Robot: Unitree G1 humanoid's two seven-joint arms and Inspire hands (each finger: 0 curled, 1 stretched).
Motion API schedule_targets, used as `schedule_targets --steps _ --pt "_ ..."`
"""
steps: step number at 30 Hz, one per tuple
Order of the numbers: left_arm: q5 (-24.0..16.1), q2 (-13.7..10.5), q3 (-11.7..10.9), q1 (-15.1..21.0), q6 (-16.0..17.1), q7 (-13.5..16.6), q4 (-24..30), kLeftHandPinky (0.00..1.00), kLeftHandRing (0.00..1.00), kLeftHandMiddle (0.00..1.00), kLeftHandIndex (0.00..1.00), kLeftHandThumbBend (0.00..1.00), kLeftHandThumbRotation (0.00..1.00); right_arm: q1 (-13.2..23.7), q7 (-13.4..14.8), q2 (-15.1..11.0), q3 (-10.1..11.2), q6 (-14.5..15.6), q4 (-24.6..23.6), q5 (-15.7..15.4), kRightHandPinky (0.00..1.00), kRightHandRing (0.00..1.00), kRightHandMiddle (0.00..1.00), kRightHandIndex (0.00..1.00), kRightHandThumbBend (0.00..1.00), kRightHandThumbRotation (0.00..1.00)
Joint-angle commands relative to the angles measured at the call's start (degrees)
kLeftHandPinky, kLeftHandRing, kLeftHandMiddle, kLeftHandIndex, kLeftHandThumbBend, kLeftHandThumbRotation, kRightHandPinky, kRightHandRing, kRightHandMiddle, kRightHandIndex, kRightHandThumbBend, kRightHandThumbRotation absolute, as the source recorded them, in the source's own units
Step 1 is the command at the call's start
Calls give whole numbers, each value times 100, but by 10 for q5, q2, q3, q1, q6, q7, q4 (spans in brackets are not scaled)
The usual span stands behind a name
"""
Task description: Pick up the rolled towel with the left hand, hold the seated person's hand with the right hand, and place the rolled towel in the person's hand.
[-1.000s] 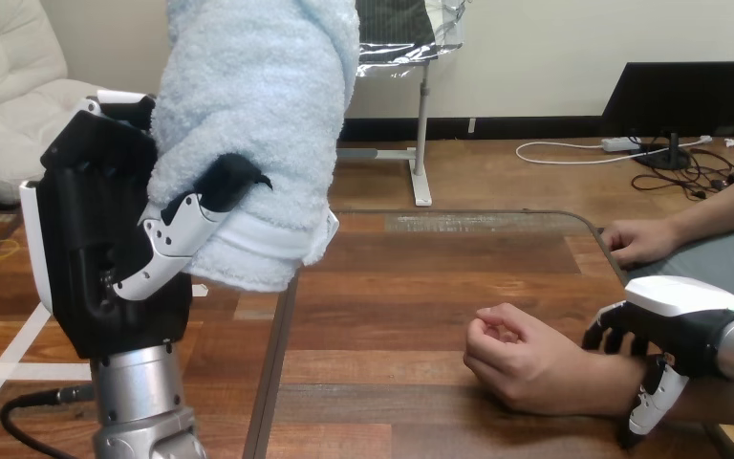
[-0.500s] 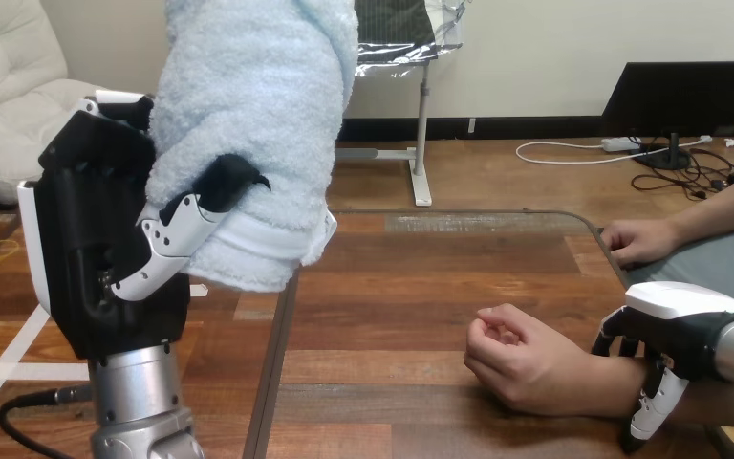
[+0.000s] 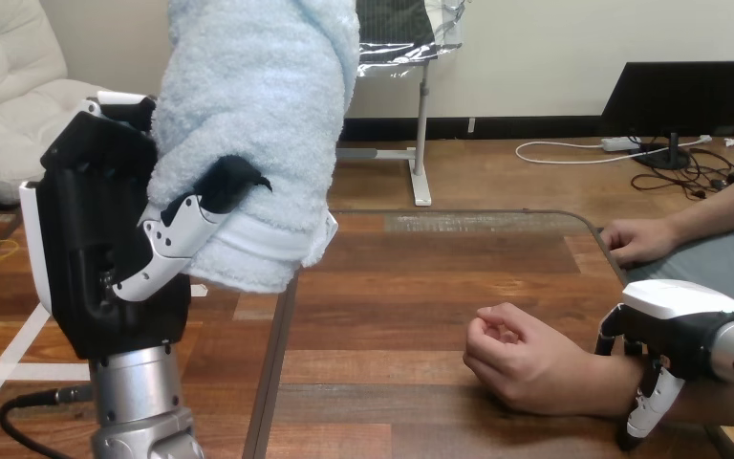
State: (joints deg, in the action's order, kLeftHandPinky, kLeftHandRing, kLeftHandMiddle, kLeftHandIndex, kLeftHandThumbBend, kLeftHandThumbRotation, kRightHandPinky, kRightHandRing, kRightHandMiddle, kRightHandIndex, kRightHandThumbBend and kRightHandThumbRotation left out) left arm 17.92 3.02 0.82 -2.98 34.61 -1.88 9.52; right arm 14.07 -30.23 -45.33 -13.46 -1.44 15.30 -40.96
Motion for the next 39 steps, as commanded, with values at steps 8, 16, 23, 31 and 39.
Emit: schedule_targets --steps 8,16,23,31,39 --pt "4 19 -7 26 8 -4 5 24 30 37 39 45 0 -15 12 2 -19 0 21 1 18 28 40 50 96 8" --pt "-1 18 -9 27 9 -2 3 24 30 37 39 45 0 -18 10 4 -16 1 16 8 26 39 48 46 93 8" --pt "-8 18 -11 29 15 -2 -3 24 30 37 40 46 0 -23 20 6 -12 -5 16 18 26 38 47 46 94 7" --pt "-8 21 -12 32 17 -4 -9 24 30 37 40 47 0 -25 19 9 -9 -2 14 25 25 36 45 47 94 4" --pt "-8 24 -13 33 10 -2 -11 24 30 37 39 48 0 -26 20 9 -2 1 9 37 28 40 48 48 92 1"
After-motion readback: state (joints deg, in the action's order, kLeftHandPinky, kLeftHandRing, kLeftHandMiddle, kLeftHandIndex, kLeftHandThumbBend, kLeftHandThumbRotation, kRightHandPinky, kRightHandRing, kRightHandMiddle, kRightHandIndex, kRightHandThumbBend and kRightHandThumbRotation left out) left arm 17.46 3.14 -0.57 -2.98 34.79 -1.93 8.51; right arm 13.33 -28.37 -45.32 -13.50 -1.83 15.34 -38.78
